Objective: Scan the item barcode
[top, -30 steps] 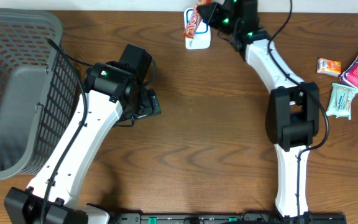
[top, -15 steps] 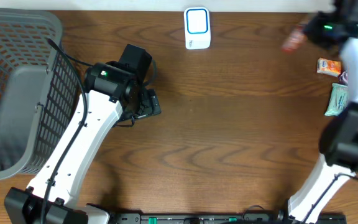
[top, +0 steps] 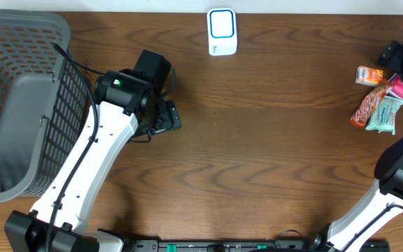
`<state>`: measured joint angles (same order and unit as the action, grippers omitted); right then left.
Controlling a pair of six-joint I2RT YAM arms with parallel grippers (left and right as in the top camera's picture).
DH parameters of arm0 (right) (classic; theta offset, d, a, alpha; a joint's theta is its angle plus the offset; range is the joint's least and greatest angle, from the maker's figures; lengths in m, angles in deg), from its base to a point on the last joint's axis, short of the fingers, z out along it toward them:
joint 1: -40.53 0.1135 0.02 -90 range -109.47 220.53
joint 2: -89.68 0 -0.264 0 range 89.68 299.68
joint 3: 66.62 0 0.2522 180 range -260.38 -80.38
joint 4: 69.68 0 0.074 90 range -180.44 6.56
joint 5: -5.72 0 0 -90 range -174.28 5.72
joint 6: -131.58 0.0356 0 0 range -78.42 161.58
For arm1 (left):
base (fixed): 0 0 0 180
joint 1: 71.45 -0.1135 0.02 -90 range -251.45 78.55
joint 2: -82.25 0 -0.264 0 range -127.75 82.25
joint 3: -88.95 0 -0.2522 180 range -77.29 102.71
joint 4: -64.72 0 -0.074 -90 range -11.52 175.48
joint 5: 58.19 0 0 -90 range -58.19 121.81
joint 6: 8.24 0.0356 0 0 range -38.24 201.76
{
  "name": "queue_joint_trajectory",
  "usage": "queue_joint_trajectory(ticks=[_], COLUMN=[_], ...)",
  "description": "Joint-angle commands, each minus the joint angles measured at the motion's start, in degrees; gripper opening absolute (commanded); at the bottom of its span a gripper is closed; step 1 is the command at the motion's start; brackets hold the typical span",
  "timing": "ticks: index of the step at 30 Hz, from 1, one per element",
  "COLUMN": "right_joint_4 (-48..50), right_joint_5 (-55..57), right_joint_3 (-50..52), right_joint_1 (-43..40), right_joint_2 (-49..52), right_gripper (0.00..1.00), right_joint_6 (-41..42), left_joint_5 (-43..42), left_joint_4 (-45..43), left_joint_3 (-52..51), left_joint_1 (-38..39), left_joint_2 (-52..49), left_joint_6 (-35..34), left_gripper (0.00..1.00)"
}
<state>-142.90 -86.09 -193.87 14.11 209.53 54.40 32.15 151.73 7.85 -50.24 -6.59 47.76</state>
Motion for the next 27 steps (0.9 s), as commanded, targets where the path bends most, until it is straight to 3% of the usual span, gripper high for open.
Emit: queue_joint_trajectory(ticks=[1,13,20,27], right_joint_4=[-3.26,-21.09,-16.98,-22.49], right_joint_5=[-4.83,-12.24,-12.35,-13.29], right_joint_3=[-0.15,1.99,24.98,36.72], right_joint_1=[-0.72,3.41,13.99,18.1], right_joint_2=[-2.29,-24.96,-51.6,-69.42], right_gripper=[0.99,0.99,0.99,0.99], right_joint_6=[2.43,2.32,0.94,7.52], left_joint_5=[0.35,0.35,0.35,0.35], left_joint_4=[0.22,0.22,0.22,0.22], left_joint_3=[0.0,0.0,0.0,0.0], left_joint_1=[-0.04,-0.04,-0.04,-0.04], left_joint_2=[-0.28,-0.26,-0.26,-0.28], left_joint_6=[0.96,0.96,0.96,0.94], left_gripper=[0.98,0.98,0.98,0.98])
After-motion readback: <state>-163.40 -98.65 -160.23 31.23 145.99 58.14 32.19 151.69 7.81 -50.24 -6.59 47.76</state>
